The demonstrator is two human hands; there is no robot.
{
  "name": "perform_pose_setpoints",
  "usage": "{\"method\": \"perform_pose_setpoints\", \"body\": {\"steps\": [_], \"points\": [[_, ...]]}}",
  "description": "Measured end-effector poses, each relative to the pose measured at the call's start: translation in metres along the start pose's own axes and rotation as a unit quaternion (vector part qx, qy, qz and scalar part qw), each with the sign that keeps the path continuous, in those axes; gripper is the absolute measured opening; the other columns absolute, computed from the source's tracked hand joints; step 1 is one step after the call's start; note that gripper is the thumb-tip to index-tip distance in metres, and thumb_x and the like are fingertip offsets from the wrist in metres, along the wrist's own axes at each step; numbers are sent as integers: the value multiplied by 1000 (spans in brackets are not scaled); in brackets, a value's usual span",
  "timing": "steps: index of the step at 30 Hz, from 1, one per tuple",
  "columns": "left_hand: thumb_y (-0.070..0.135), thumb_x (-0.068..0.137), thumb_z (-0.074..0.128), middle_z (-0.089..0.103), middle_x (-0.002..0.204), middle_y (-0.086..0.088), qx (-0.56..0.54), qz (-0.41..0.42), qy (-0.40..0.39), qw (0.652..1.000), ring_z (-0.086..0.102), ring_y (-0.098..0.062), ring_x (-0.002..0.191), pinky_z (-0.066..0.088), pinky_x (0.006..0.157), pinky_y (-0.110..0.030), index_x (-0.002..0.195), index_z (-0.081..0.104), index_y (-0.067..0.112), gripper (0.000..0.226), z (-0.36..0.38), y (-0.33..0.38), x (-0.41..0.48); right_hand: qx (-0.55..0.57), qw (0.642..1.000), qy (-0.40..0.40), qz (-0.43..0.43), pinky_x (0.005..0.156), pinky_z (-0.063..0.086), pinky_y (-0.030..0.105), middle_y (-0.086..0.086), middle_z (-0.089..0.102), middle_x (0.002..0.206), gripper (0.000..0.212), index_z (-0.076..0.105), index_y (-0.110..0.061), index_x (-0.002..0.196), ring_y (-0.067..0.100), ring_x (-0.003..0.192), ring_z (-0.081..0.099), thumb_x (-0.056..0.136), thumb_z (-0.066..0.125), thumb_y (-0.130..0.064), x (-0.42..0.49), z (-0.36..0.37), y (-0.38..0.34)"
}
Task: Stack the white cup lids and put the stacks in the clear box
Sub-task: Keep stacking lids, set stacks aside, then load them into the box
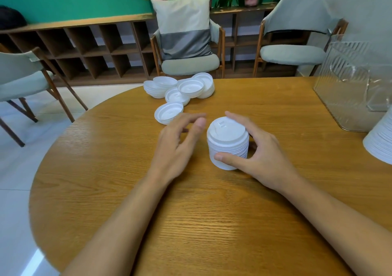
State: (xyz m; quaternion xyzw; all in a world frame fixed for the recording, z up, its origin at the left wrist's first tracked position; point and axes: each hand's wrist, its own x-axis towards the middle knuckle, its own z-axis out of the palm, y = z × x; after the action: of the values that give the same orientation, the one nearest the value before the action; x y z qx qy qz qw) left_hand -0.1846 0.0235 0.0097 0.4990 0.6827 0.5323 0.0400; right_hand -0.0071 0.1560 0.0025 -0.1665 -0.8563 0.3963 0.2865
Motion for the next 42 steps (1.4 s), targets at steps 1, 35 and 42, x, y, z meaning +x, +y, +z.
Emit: {"method": "perform_pose_setpoints", "body": {"steps": [1, 35, 42], "points": [[42, 102, 59, 73, 122, 14, 38, 3, 42, 998, 64, -4, 118, 46, 97, -16, 125, 73, 18, 36, -4, -7, 3, 0, 1000, 0, 1, 97, 36, 0, -33, 51, 143, 90, 44, -49, 150, -16, 132, 43, 71, 85, -60, 0, 0, 0], [23, 87, 86, 74, 87, 8, 32, -64, 116, 991, 68, -4, 79, 49, 74, -14, 92, 71, 18, 17, -6, -11, 7, 9, 1000, 14, 0, 97, 40, 8, -27, 53, 137, 81, 48, -43, 149, -10, 129, 46, 76, 77, -63, -1, 2, -2], [-6, 95, 69, 69, 93, -6, -281, -150, 78, 945, 75, -24, 90, 63, 80, -30, 139, 61, 22, 53, -8, 17, 6, -16, 998, 59, 3, 96, 34, 1, -21, 55, 137, 79, 49, -38, 149, -10, 127, 48, 79, 79, -59, 0, 1, 2]]}}
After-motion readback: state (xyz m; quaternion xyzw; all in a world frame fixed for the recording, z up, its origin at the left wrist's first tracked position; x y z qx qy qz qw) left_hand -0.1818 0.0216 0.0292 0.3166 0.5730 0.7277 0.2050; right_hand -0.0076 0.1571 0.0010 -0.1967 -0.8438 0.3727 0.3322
